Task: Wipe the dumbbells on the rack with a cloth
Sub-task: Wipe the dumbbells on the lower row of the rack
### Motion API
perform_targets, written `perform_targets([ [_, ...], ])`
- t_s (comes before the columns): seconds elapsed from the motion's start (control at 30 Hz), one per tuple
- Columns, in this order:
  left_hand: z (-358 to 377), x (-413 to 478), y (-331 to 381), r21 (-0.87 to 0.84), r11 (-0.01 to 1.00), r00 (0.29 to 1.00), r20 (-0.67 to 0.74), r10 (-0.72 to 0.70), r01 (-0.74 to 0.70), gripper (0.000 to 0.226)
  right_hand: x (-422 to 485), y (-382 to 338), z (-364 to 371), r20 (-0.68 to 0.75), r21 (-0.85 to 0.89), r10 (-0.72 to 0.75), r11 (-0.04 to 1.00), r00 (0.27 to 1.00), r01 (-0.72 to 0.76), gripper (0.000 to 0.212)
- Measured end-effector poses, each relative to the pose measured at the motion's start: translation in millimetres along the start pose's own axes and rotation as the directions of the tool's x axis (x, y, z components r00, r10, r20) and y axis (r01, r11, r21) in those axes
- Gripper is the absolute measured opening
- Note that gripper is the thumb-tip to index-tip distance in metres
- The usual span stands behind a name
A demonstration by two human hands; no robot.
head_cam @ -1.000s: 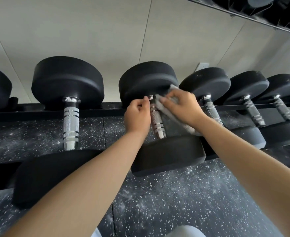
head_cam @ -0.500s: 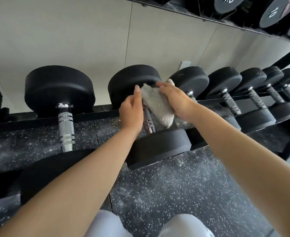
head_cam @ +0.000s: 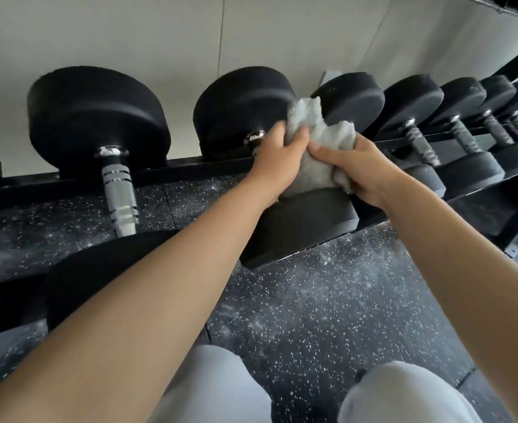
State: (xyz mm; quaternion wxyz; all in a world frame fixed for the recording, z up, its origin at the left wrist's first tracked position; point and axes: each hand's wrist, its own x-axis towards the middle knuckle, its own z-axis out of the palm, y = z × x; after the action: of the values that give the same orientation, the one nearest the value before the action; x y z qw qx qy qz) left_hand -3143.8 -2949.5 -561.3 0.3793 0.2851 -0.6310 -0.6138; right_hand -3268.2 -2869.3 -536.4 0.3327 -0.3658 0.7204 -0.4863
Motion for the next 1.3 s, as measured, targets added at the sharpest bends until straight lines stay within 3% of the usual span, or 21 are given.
perform_targets([
  [0.07,6,4,2,0.047,0.997,0.998,0.002,0.060,-0.060,0.025,0,-2,-11,0.090,0.061,-0.027,0.998,0.996,0.021,0.038],
  [0.1,11,6,3,0.052,0.995,0.997,0.008,0.081,-0.081,0.024,2,-4,-18,0.119,0.106,-0.039,0.994,0.992,0.027,0.033],
  [0.23,38,24,20,0.107,0.984,0.988,-0.040,0.148,-0.143,0.017,24,-13,-51,0.226,0.143,-0.093,0.988,0.970,0.061,0.041],
  [0.43,88,70,44,0.291,0.942,0.953,-0.198,0.229,-0.166,0.026,65,-35,-102,0.333,0.116,-0.200,0.979,0.921,0.170,0.025],
  [0.57,116,90,41,0.346,0.934,0.942,-0.271,0.196,-0.095,0.031,98,-31,-132,0.352,0.049,-0.229,0.973,0.908,0.226,0.035],
  [0.8,151,107,11,0.355,0.935,0.874,-0.463,0.151,0.027,0.041,143,-10,-167,0.459,-0.042,-0.116,0.988,0.881,0.152,0.048],
  [0.93,165,104,-14,0.389,0.909,0.853,-0.516,0.079,0.152,0.046,157,15,-169,0.489,-0.294,-0.023,0.937,0.872,0.190,0.065],
  [1.03,171,100,-27,0.418,0.878,0.847,-0.531,0.027,0.233,0.043,165,31,-168,0.498,-0.406,-0.001,0.883,0.867,0.234,0.059],
  [1.2,170,96,-34,0.304,0.906,0.840,-0.534,-0.094,0.294,0.034,175,48,-156,0.447,-0.345,0.063,0.933,0.892,0.107,0.051],
  [1.3,165,96,-31,0.284,0.911,0.844,-0.523,-0.115,0.300,0.031,174,50,-144,0.395,-0.313,0.029,0.944,0.918,0.105,0.061],
])
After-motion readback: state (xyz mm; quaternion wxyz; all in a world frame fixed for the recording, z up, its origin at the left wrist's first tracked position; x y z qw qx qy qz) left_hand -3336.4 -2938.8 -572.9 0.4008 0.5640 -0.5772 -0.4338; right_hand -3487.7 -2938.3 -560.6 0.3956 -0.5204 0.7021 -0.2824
